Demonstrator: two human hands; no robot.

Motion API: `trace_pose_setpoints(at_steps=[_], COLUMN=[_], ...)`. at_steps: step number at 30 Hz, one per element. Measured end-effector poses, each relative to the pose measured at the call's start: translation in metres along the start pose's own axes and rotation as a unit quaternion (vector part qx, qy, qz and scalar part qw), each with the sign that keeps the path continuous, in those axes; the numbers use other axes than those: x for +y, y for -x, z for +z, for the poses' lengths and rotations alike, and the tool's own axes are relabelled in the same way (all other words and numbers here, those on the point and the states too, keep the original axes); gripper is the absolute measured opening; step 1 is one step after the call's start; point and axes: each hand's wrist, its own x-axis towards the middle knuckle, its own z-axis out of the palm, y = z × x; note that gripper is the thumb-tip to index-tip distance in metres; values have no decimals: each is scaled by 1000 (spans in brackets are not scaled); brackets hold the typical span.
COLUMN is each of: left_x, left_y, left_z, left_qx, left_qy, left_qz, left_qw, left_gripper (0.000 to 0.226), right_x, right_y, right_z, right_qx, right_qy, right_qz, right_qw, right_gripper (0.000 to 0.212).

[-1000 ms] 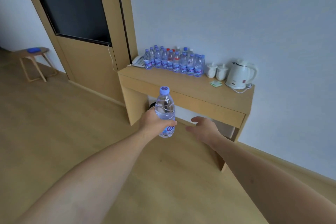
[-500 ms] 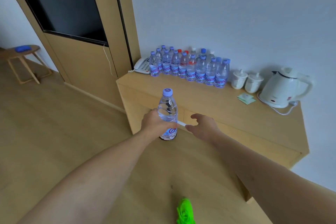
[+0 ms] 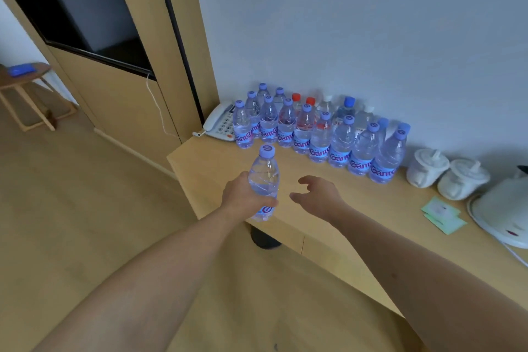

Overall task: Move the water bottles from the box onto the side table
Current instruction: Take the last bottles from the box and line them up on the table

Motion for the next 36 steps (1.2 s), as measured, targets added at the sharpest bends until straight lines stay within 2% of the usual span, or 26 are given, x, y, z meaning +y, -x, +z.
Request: trace_pose_setpoints(at_steps=[7,18,25,36], left_x=[-16,-31,-30,-1], left_y=[-114,-270,-306,-329], left_z=[13,12,21,22], left_qx=[-38,-184,-234,-245], left_qy=[-44,-107,-59,-35], left_qz=[18,95,116,124], left_qw=[998,972,963,961], left_gripper=[72,66,66,81], right_x=[-4,-34,-34,-37], right_y=[-90,-189,-219,-240], right_z=[20,63,71,53], right_qx=[17,64,112,106], right_qy=[-1,18,8,17], right_qz=[49,155,190,174], right_qw=[999,986,975,979], right_gripper=[56,62,55,57])
